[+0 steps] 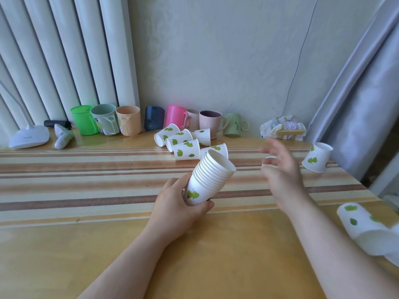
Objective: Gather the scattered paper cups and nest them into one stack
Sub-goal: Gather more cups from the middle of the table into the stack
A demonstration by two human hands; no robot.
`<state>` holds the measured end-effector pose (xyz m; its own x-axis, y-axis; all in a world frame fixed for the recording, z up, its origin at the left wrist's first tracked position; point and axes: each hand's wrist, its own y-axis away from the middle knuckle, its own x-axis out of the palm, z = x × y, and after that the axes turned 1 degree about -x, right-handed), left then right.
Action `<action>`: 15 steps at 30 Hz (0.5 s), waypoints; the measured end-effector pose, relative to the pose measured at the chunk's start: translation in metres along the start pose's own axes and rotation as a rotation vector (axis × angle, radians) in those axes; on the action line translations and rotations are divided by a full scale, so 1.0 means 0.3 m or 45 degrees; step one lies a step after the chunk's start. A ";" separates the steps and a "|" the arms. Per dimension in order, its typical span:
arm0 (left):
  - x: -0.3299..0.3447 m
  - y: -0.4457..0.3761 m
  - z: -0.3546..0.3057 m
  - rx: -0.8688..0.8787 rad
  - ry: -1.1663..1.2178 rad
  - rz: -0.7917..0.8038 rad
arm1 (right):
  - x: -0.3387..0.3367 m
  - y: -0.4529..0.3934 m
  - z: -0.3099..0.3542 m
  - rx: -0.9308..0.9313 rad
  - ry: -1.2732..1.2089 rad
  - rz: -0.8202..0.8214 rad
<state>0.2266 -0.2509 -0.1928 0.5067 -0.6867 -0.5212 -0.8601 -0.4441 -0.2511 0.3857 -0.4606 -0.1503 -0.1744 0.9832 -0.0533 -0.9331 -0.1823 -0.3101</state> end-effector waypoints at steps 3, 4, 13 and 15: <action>0.001 -0.002 0.001 -0.006 -0.011 0.007 | -0.112 -0.119 -0.034 -0.063 0.558 -0.291; 0.003 -0.001 0.000 -0.011 -0.015 0.011 | -0.151 -0.148 -0.056 -0.055 0.812 -0.231; -0.001 -0.001 -0.002 -0.020 -0.031 0.014 | -0.213 -0.202 -0.138 -0.012 1.561 0.352; -0.001 -0.001 -0.002 -0.026 -0.043 0.015 | -0.195 -0.191 -0.122 0.003 1.523 0.270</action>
<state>0.2267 -0.2508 -0.1922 0.4942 -0.6722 -0.5512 -0.8643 -0.4479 -0.2287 0.4608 -0.5076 -0.1643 0.0755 0.3168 -0.9455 -0.9221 -0.3386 -0.1871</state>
